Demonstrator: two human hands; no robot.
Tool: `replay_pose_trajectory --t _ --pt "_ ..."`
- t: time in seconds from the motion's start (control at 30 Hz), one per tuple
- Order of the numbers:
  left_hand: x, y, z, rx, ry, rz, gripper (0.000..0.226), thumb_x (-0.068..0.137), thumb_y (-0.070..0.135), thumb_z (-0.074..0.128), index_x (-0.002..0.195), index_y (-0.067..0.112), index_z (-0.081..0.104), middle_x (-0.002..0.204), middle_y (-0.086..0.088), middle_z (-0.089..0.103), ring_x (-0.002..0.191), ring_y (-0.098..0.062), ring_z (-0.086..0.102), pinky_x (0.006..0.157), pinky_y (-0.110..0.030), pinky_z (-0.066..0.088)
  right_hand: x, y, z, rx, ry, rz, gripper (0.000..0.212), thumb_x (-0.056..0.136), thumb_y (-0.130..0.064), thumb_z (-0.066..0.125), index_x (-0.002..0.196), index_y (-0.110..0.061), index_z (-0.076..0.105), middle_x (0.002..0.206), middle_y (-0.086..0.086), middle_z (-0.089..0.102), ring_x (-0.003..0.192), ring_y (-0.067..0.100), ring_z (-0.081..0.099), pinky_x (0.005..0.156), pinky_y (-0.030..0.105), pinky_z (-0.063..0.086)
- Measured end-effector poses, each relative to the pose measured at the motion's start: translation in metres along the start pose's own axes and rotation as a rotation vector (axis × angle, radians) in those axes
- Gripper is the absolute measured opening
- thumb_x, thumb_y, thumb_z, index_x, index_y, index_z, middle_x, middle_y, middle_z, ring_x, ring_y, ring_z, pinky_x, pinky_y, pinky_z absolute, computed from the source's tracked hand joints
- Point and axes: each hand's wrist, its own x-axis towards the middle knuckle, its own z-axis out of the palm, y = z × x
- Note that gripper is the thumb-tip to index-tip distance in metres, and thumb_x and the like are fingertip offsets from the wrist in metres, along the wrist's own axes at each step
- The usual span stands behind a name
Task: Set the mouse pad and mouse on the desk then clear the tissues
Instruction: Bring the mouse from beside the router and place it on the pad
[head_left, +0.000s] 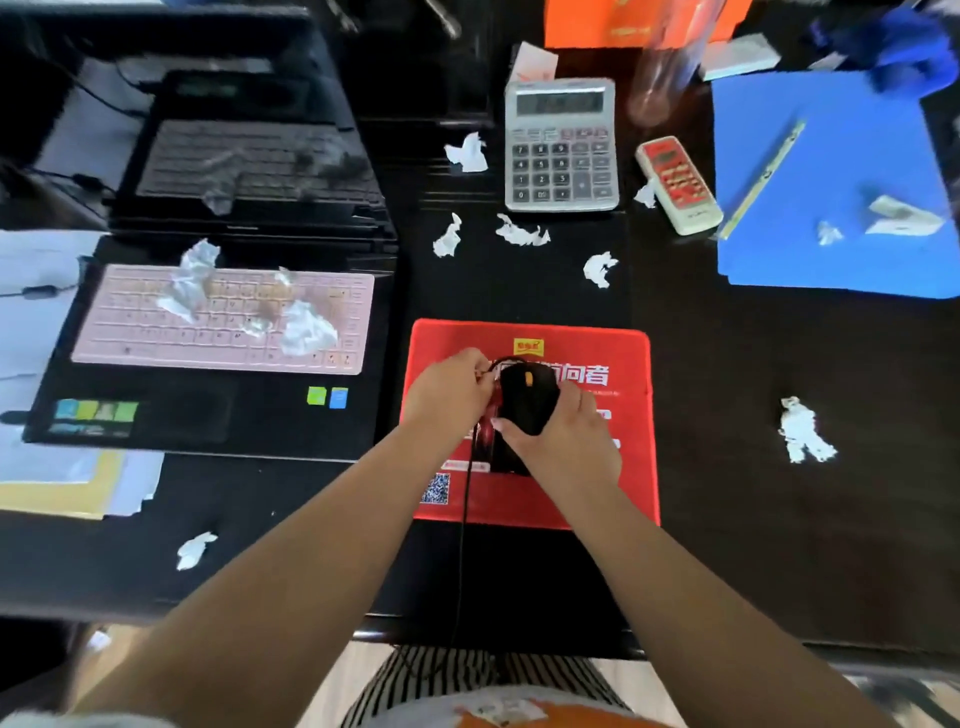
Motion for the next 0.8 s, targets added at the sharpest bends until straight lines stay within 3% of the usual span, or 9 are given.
replay_pose_trajectory --t 0.13,0.27,0.47,0.67,0.8 --pt "-0.009 -0.001 0.004 0.055 0.038 0.007 0.028 0.097 0.027 0.037 0.118 0.013 0.049 0.101 -0.015 0.069 0.093 -0.034 0.064 0.073 -0.038 0.048 -0.007 0.010 0.001 -0.100 -0.047 -0.081 0.096 0.075 -0.068 0.053 0.146 -0.025 0.004 0.128 0.012 0.046 0.111 0.030 0.051 0.084 0.041 0.046" --pt "-0.018 -0.002 0.009 0.088 0.055 0.041 0.031 0.099 0.021 0.029 0.123 0.010 0.046 0.104 -0.018 0.064 0.093 -0.034 0.062 0.065 -0.033 0.039 -0.014 0.023 -0.008 -0.246 -0.200 -0.241 0.093 0.076 -0.065 0.052 0.141 -0.043 -0.012 0.128 0.009 0.038 0.108 0.029 0.049 0.080 0.041 0.048" --pt "-0.034 -0.010 0.012 0.046 0.023 0.088 0.039 0.095 0.014 0.035 0.133 0.014 0.044 0.128 -0.013 0.053 0.112 -0.031 0.054 0.092 -0.040 0.046 -0.020 0.030 -0.008 -0.292 -0.209 -0.309 0.088 0.083 -0.054 0.054 0.142 -0.043 -0.011 0.128 0.009 0.040 0.108 0.027 0.051 0.077 0.040 0.052" --pt "-0.081 -0.035 0.026 -0.093 -0.006 -0.024 0.042 0.091 0.017 0.048 0.132 0.014 0.042 0.126 -0.012 0.050 0.109 -0.030 0.055 0.090 -0.040 0.047 -0.025 0.029 -0.004 -0.229 -0.183 -0.274 0.091 0.083 -0.054 0.055 0.142 -0.042 -0.013 0.128 0.011 0.042 0.098 0.027 0.057 0.070 0.035 0.050" --pt "-0.104 -0.044 0.037 -0.177 -0.047 -0.074 0.044 0.090 0.015 0.051 0.133 0.016 0.041 0.117 -0.013 0.059 0.105 -0.030 0.058 0.090 -0.041 0.048 -0.027 0.025 0.001 -0.206 -0.178 -0.230 0.092 0.081 -0.057 0.054 0.142 -0.041 -0.012 0.134 0.013 0.040 0.105 0.030 0.055 0.077 0.039 0.052"
